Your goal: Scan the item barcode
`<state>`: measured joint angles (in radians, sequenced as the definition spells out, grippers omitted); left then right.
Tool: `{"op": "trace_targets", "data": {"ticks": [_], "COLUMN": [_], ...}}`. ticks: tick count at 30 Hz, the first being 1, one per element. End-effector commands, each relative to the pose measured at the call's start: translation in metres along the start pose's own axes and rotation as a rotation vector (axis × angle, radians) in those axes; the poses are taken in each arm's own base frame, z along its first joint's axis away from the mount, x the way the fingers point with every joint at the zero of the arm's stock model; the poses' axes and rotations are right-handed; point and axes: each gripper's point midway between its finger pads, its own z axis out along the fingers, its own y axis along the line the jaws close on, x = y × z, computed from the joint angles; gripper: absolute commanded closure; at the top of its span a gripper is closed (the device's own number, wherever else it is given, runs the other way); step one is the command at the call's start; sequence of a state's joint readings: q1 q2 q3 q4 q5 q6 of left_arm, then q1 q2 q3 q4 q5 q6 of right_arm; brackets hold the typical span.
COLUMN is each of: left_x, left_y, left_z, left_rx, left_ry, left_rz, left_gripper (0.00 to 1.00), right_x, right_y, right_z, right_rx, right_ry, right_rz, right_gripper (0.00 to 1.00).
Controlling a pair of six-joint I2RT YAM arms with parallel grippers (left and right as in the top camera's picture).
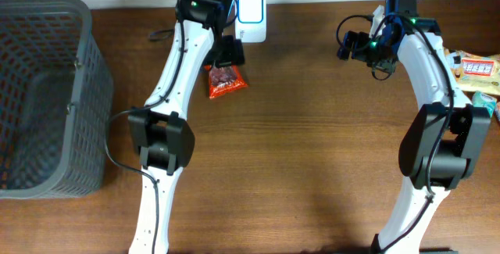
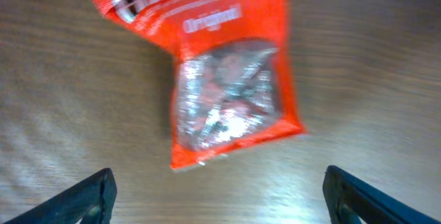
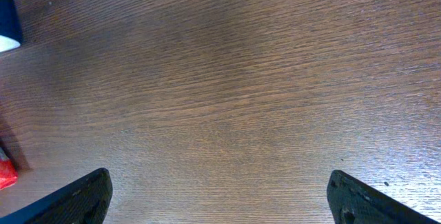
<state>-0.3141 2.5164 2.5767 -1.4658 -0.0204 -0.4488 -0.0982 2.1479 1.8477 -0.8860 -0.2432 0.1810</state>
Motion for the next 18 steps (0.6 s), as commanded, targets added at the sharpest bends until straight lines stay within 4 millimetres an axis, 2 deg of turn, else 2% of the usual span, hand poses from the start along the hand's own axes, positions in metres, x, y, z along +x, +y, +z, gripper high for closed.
{"op": "trace_targets", "data": {"ticks": [1,4,6,8,9,11,12,13,15,17,18], "left_x": [0.004,0.011,0.013,0.021,0.027,0.052,0.076,0.088,0.110,0.120,0.125], "left_y": [0.028,0.024,-0.002,-0.031,-0.046,-0.084,-0.111,-0.125,-0.159,-0.184,-0.202], "left_z": [0.032,0.063,0.084,0.093,0.092,0.086,0.080,0.074,0.057,0.040,0.023], "left_rx": [-0.087,-0.079,0.034,0.165,0.216,0.303,0.367,0.407,0.498,0.566,0.621], "left_ry": [0.042,0.059,0.057,0.077,0.090,0.143,0.204,0.236,0.288,0.300,0.292], "left_rz": [-0.059,-0.050,0.052,0.117,0.133,0.186,0.208,0.205,0.207,0.241,0.276], "left_gripper": [0.07,0.20,0.20,0.22,0.27,0.29,0.48,0.54,0.51,0.44,0.41], "right_x": [0.001,0.001,0.001,0.001,0.001,0.001,0.001,0.001,0.001,0.001,0.001], "right_y": [0.000,0.000,0.000,0.000,0.000,0.000,0.000,0.000,0.000,0.000,0.000], "right_z": [0.004,0.004,0.004,0.004,0.004,0.004,0.004,0.004,0.004,0.004,0.004], "right_rx": [0.011,0.011,0.011,0.011,0.011,0.011,0.011,0.011,0.011,0.011,0.011], "right_ry": [0.005,0.005,0.005,0.005,0.005,0.005,0.005,0.005,0.005,0.005,0.005], "right_rz": [0.000,0.000,0.000,0.000,0.000,0.000,0.000,0.000,0.000,0.000,0.000], "right_gripper": [0.01,0.01,0.01,0.01,0.01,0.01,0.01,0.01,0.01,0.01,0.01]}}
